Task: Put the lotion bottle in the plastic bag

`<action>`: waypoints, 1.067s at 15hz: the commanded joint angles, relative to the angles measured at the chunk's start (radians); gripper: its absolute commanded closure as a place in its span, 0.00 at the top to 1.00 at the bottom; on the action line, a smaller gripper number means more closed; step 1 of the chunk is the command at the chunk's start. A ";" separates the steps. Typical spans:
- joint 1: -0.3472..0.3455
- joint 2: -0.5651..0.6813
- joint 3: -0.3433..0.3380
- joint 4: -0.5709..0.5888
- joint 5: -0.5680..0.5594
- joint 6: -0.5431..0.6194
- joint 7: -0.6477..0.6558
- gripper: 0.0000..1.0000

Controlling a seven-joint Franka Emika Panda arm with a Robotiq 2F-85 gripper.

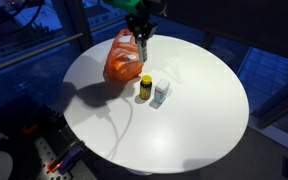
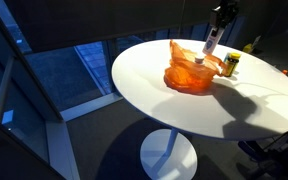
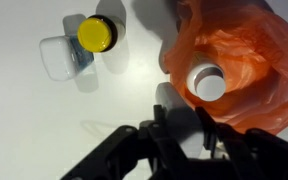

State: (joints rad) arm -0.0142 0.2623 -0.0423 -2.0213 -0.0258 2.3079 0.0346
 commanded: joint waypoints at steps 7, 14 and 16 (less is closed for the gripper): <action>0.034 -0.117 0.061 -0.082 0.053 0.004 -0.005 0.12; 0.056 -0.082 0.094 -0.104 0.066 0.019 -0.017 0.12; 0.061 -0.053 0.092 -0.106 0.051 0.034 -0.009 0.12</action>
State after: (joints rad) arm 0.0431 0.1855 0.0514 -2.1225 0.0308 2.3163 0.0368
